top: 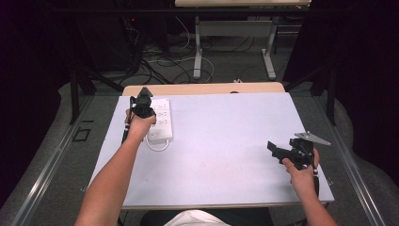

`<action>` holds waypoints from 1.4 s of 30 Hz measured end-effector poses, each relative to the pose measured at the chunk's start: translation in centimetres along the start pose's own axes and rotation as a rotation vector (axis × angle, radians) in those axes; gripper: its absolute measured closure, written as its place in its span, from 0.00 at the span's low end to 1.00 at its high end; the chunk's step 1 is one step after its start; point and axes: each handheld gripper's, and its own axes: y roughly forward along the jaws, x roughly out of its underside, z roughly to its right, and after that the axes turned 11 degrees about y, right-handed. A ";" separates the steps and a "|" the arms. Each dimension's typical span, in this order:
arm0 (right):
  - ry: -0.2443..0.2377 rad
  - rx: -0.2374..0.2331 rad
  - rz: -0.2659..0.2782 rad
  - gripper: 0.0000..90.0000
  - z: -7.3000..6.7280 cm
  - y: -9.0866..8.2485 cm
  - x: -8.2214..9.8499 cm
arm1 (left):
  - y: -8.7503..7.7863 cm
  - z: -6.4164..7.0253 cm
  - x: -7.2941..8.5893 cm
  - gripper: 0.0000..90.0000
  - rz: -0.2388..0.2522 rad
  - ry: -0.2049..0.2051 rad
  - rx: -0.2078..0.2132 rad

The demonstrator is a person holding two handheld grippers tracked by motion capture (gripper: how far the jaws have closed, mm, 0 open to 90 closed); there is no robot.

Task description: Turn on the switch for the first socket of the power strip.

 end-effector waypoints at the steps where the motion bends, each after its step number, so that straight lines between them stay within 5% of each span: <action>1: 0.002 0.006 0.013 0.04 0.0 0.1 0.0 | 0.0 -0.1 0.0 1.00 0.001 -0.005 0.003; 18: 0.023 -0.003 -0.022 0.04 0.1 0.1 0.1 | 1.6 -1.0 -0.5 1.00 -0.024 -0.071 -0.035; 42: 0.039 -0.015 -0.037 0.05 0.2 0.6 0.2 | 2.9 -2.4 0.3 0.98 -0.012 -0.194 0.023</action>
